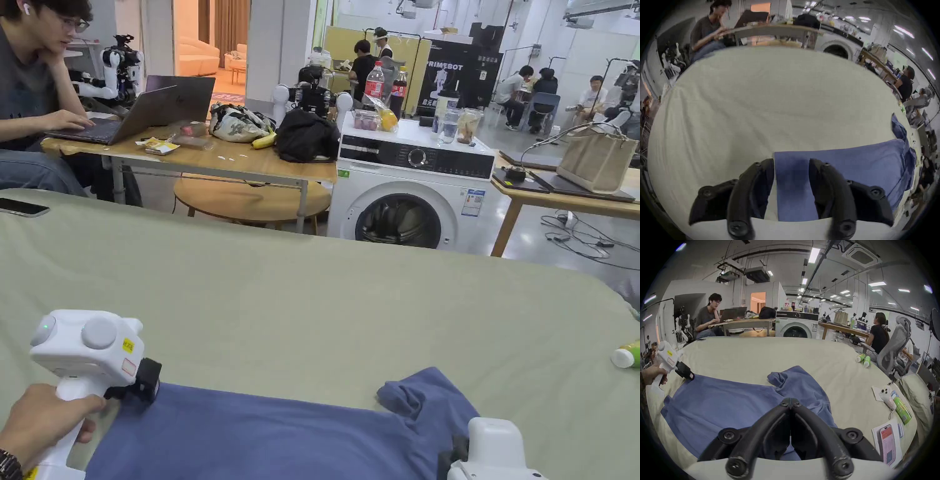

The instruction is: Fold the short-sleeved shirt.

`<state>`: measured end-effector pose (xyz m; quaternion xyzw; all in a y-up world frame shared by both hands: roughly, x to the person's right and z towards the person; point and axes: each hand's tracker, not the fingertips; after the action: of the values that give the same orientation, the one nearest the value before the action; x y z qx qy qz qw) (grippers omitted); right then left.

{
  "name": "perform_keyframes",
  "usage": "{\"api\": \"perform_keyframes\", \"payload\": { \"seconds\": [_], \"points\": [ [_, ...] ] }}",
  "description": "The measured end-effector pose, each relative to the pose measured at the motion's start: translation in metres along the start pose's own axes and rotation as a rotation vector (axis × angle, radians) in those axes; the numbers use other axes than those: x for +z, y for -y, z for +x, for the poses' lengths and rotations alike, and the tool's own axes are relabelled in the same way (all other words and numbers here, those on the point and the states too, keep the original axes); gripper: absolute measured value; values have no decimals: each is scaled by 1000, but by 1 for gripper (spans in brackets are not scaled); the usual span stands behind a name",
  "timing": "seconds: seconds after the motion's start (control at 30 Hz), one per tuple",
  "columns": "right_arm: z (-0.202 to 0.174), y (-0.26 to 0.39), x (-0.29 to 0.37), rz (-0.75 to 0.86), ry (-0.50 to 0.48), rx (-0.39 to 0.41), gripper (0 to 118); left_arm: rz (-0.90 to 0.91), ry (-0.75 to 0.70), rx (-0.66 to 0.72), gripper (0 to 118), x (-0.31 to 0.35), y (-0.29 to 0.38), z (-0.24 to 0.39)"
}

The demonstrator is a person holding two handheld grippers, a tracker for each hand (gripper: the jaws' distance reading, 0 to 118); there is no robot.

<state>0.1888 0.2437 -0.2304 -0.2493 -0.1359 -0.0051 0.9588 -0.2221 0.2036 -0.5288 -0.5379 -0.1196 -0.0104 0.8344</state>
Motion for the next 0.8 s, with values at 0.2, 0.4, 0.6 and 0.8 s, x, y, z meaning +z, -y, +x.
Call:
{"api": "perform_keyframes", "payload": {
  "seconds": [0.2,0.4,0.6,0.8],
  "points": [
    [16,-3,-8,-46,-3,-14,0,67,-86,-84,0,4,9,23],
    [43,-37,-48,-131,1,-51,0,167,-54,-94,0,25,18,23],
    [70,-73,-134,-308,-26,-49,44,270,-2,-67,0,57,34,16],
    [81,-72,-210,-496,-19,-22,62,311,5,-60,0,61,36,16]
  ]
}}
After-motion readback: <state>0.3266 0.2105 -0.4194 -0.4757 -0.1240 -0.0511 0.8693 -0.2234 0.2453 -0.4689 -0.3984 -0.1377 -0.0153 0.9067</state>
